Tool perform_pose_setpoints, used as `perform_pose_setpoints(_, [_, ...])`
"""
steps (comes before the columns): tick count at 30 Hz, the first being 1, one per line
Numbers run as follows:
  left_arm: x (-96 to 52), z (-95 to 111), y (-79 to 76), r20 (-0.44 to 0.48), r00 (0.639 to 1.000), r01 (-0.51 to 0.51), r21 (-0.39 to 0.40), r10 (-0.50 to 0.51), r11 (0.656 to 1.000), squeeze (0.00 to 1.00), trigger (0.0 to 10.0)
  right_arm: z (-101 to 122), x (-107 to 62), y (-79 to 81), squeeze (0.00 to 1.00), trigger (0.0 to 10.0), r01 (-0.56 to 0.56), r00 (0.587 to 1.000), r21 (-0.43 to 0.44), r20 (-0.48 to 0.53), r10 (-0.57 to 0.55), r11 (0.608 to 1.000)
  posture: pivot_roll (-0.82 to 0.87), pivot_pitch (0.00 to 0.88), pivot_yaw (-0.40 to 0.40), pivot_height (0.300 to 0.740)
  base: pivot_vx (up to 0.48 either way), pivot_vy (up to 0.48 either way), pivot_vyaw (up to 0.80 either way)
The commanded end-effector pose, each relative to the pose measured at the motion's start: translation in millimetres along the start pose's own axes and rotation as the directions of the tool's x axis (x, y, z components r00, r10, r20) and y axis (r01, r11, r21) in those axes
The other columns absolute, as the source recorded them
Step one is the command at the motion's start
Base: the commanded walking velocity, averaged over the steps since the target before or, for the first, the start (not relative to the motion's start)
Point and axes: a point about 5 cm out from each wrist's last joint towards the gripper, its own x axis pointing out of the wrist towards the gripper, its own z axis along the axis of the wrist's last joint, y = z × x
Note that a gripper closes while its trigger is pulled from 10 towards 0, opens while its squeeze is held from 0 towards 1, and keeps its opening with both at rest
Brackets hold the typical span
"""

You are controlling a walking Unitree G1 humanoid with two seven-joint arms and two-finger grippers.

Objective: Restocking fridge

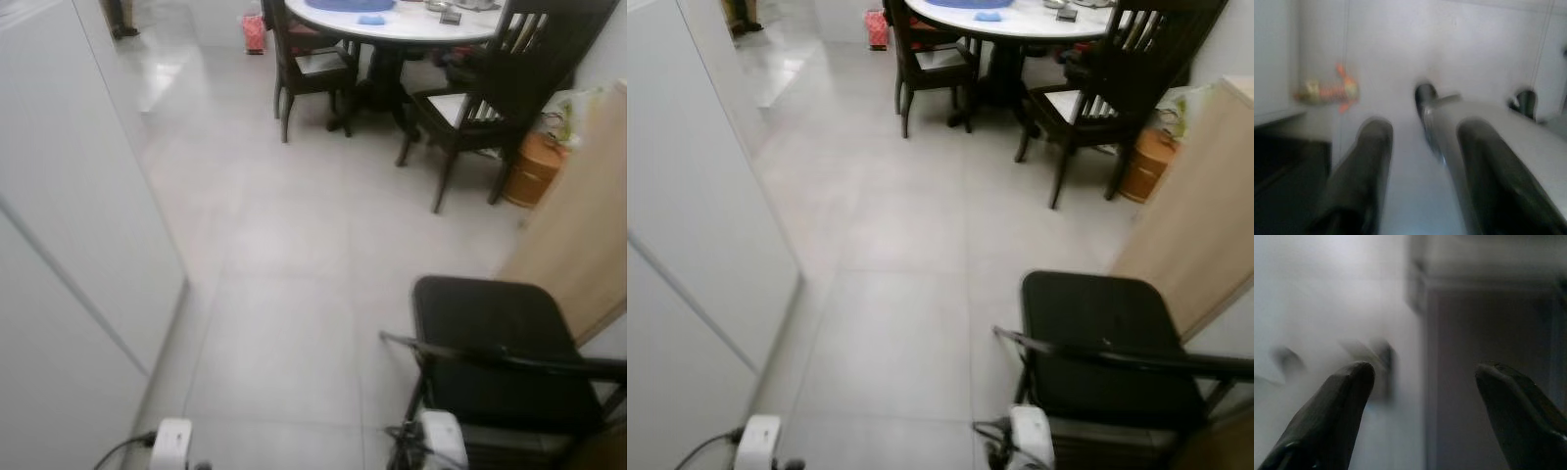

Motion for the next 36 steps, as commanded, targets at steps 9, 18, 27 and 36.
perform_pose_setpoints(9, [0.4,-7.9,-8.7,-0.047,0.999,0.019,0.014,-0.018,1.0,0.0,10.0,2.4,1.4,6.0,0.0,10.0,-0.025,1.0,0.015,0.008,0.025,1.0,-0.17,0.22,-0.104,0.74,0.0,0.0,0.0])
perform_pose_setpoints(18, [1.9,13.8,0.3,0.045,0.999,-0.014,0.015,0.013,1.0,0.0,10.0,2.8,1.9,10.7,0.0,10.0,-0.025,0.999,0.064,0.035,0.022,0.998,-0.16,0.212,-0.068,0.74,0.0,0.0,0.0])
perform_pose_setpoints(27, [2.6,31.1,7.9,0.097,0.995,-0.038,-0.002,0.038,0.999,0.0,10.0,9.4,3.5,19.5,0.0,10.0,-0.03,0.995,0.124,0.1,0.018,0.992,-0.15,0.186,-0.046,0.74,0.0,0.0,0.0])
perform_pose_setpoints(36, [5.1,51.6,2.8,0.138,0.99,-0.027,-0.038,0.032,0.999,0.0,10.0,29.9,6.4,23.1,0.0,10.0,-0.035,0.987,0.108,0.162,0.017,0.994,-0.15,0.129,-0.054,0.74,0.0,0.0,0.0])
